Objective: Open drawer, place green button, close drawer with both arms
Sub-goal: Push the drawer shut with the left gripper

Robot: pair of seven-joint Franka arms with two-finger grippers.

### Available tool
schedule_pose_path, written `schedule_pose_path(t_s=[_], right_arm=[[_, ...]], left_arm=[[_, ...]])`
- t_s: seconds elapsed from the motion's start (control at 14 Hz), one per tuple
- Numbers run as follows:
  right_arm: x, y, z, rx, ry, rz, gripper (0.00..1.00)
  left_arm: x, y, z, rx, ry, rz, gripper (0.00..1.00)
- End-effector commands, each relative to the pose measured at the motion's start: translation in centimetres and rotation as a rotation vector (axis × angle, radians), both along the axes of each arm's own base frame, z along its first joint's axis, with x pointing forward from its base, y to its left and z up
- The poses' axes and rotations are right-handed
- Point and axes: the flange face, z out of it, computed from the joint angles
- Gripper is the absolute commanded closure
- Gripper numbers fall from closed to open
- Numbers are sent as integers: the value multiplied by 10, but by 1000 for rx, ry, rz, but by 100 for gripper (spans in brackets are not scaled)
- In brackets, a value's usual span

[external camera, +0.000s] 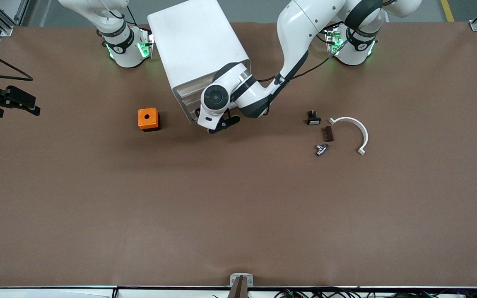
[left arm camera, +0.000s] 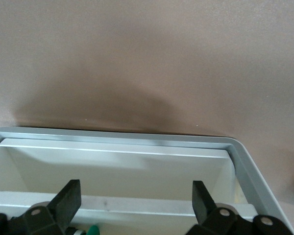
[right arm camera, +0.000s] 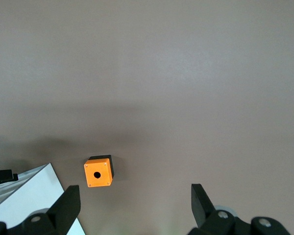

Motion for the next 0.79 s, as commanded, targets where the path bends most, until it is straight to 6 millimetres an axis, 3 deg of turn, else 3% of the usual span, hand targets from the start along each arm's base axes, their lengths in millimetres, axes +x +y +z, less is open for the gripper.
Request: schedule_pose_path(t_s=[0.0, 0.22, 0.72], right_arm=[[-9, 3, 3, -15, -9, -8, 0], [-12, 9, 4, -16, -14, -29, 0], [-11, 7, 6, -14, -66, -33, 0]], left_arm=[[4, 1, 11, -19, 2, 29, 0], [17, 8, 19, -19, -19, 44, 0], [105, 71, 61, -52, -73, 188, 0]])
